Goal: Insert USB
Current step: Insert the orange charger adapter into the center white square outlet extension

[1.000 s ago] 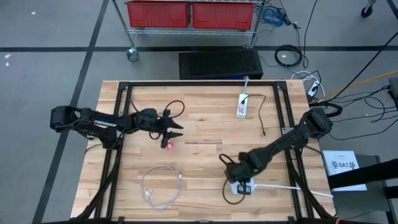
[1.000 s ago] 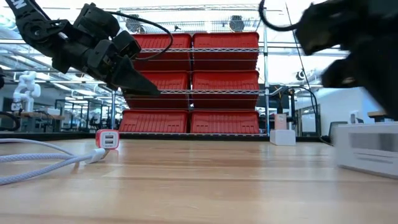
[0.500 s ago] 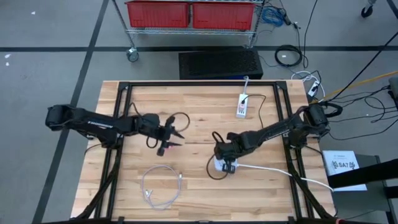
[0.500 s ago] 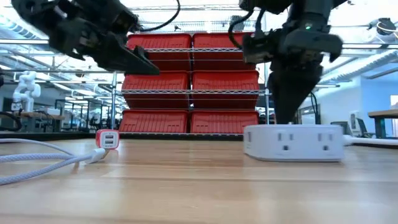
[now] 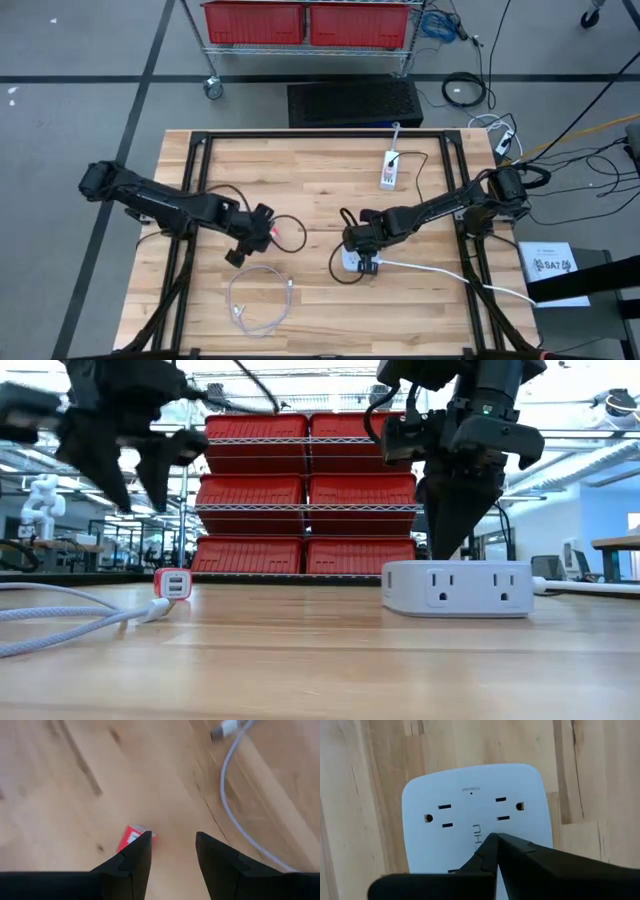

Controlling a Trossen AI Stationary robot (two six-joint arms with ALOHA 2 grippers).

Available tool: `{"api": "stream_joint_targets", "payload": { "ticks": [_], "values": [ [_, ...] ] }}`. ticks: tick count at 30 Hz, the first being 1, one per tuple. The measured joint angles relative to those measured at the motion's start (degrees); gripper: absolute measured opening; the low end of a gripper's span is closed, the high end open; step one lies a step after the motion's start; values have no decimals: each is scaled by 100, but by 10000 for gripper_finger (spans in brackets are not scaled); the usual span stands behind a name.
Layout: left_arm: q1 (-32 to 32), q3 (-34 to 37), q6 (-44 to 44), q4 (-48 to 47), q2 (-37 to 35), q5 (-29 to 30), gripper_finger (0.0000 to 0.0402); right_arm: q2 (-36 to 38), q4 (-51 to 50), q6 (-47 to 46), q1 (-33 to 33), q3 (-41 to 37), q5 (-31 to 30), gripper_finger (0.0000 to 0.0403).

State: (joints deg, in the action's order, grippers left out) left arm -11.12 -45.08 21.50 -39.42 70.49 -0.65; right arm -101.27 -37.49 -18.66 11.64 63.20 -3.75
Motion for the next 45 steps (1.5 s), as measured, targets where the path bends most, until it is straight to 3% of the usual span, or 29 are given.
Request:
{"api": "stream_joint_targets", "payload": {
  "ticks": [7,15,24,31,38,45],
  "values": [
    [-1,4,555,95,913,510,161,-7,124,35,0,-2,23,0],
    [23,-270,859,95,1029,775,161,-7,135,28,2,-2,63,0],
    [164,-323,1247,-303,1315,776,172,-9,163,14,4,0,77,0],
    [329,-323,1432,-83,1361,846,206,-11,216,27,9,0,86,0],
    [329,-323,1703,32,1397,663,213,-11,220,70,9,0,88,0],
    [312,-323,1652,180,2016,645,212,-11,268,73,9,0,90,0]
  ]
}}
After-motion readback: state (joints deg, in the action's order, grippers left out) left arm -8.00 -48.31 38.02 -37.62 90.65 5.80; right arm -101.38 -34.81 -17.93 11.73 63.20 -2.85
